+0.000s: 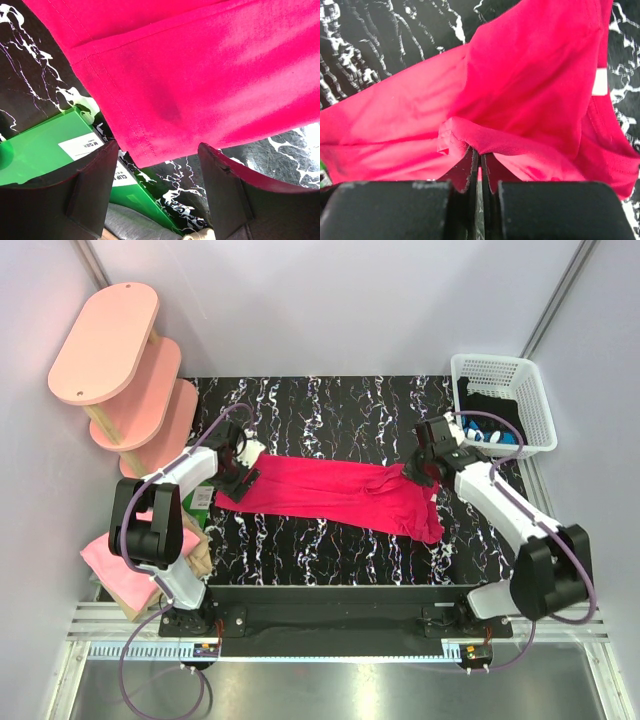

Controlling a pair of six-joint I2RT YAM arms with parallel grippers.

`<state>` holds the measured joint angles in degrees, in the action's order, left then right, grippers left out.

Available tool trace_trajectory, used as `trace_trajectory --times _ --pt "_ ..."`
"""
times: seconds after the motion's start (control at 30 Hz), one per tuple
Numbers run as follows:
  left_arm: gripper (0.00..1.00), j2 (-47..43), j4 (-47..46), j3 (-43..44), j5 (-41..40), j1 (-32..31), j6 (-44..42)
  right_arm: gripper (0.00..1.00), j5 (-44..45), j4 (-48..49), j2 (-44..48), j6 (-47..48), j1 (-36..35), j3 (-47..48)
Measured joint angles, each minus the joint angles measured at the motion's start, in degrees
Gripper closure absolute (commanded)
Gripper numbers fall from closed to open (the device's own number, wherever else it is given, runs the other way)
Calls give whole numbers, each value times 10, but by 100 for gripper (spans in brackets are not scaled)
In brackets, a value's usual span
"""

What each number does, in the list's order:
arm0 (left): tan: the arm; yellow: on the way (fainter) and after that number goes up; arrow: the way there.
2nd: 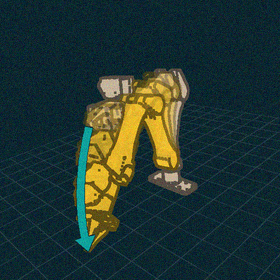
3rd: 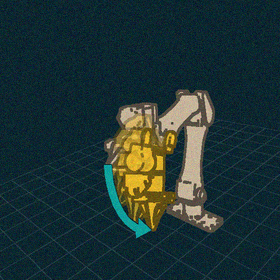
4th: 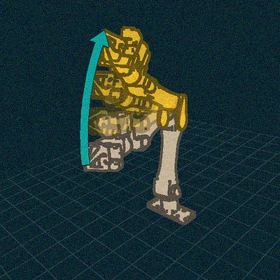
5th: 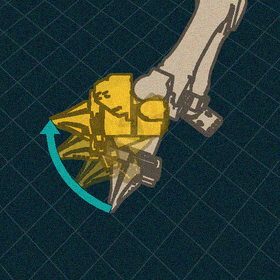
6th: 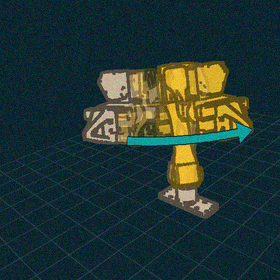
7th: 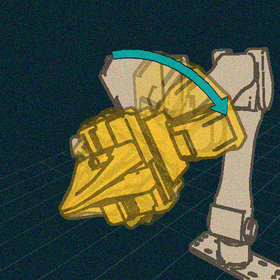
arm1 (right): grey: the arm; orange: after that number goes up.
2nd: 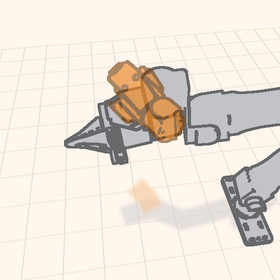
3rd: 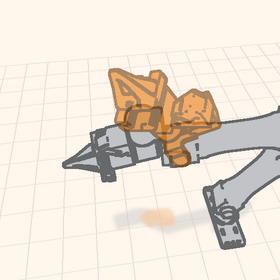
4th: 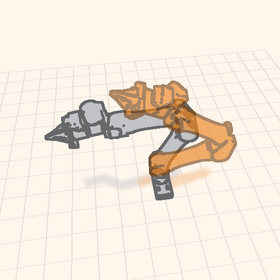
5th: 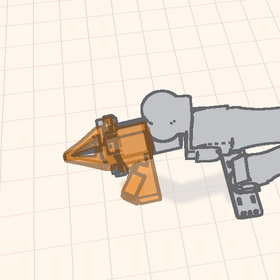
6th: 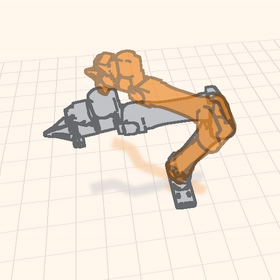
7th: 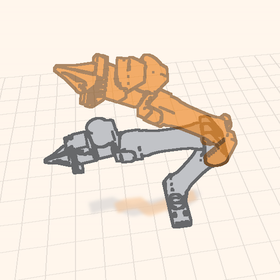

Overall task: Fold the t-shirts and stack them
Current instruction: Fold the other side of the tshirt into a rectangle

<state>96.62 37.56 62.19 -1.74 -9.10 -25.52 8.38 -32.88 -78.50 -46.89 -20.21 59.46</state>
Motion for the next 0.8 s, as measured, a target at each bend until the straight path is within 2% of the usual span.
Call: trace_trajectory --times 0.13,0.23,0.27,0.33,0.57,0.8 --pt "30 0 0 -1 0 2 -1 99 1 0 -56 15 9 25" --pt "30 -2 0 -8 0 3 -2 80 3 -3 -104 24 20 37" --pt "30 -3 0 -9 0 3 -2 60 4 -4 -117 26 24 40" --pt "30 -3 1 -12 0 3 -4 49 7 -5 -149 35 33 50" --pt "30 -5 2 -16 2 4 -6 45 13 -23 -233 43 68 100" --pt "31 -5 1 -19 3 5 -11 42 28 -43 -295 62 98 225"
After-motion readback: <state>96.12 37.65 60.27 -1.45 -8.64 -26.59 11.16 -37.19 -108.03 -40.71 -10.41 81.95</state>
